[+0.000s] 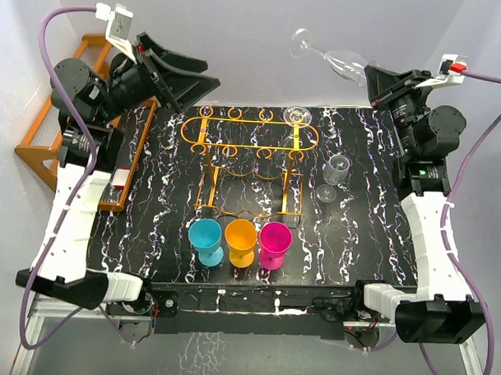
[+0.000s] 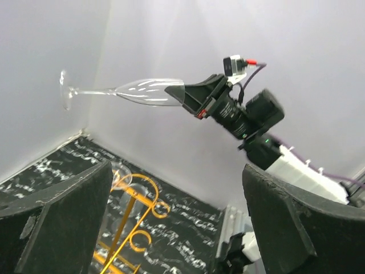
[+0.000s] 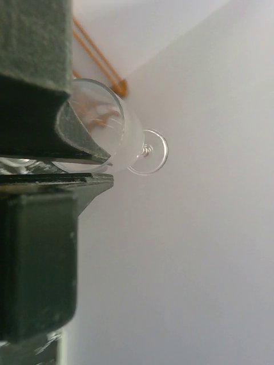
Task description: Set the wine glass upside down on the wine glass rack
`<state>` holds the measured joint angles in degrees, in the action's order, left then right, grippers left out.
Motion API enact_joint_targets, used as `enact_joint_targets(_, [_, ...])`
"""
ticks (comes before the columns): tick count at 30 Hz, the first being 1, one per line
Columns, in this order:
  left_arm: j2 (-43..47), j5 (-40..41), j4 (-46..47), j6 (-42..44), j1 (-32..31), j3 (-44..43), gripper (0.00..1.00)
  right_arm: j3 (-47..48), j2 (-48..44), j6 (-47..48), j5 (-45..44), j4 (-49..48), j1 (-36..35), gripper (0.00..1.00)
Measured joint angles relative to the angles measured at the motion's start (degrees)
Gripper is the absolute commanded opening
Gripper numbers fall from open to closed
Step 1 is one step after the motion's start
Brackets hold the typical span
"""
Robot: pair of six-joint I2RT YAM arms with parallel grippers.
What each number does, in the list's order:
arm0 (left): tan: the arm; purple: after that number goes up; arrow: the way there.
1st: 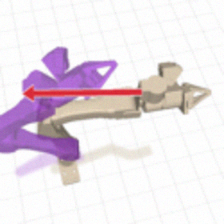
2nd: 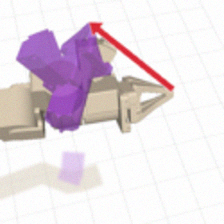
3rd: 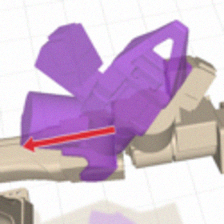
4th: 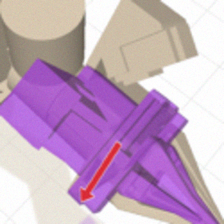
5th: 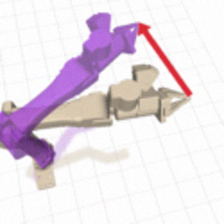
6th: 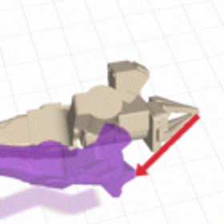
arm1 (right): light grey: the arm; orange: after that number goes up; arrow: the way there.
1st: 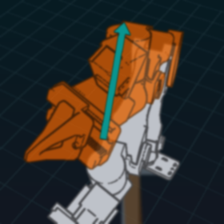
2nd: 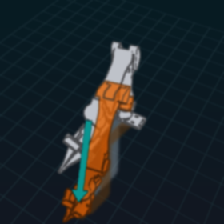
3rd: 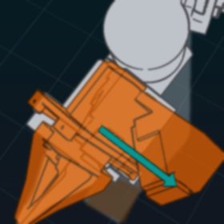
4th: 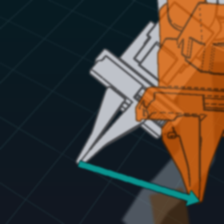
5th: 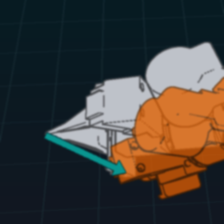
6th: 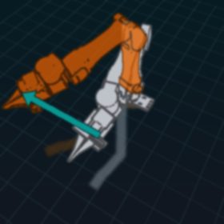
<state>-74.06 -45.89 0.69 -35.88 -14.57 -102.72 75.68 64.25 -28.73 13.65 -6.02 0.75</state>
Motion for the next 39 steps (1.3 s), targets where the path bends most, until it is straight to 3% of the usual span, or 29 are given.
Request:
enact_joint_targets(7, [-9.7, 1.9, 7.5, -12.8, -1.4, -5.5, 0.93, -3.8, 1.6, -5.8, 0.5, -29.6, -2.4, 0.08])
enact_joint_targets(14, [-18.9, 5.3, 7.8, -16.1, -7.0, -11.3, 0.85, -4.7, 2.6, -4.3, -4.3, -45.1, -11.9, 0.08])
enact_joint_targets(21, [-25.1, 5.8, 11.8, -19.7, -8.9, -20.6, 0.81, -4.8, 6.0, 6.3, -11.3, -51.3, -24.8, 0.08])
enact_joint_targets(32, [-24.5, 5.5, 17.4, -22.7, -8.9, -23.2, 0.7, -5.2, 9.4, 20.0, -15.6, -56.7, -35.9, 0.08])
enact_joint_targets(35, [-24.5, 5.5, 17.3, -22.2, -8.9, -23.2, 0.62, -5.2, 10.2, 21.7, -15.6, -57.8, -37.7, 0.08])
enact_joint_targets(39, [-24.5, 5.4, 17.4, -21.4, -8.9, -23.3, 0.44, -5.2, 11.0, 23.3, -15.6, -58.2, -39.1, 0.08])
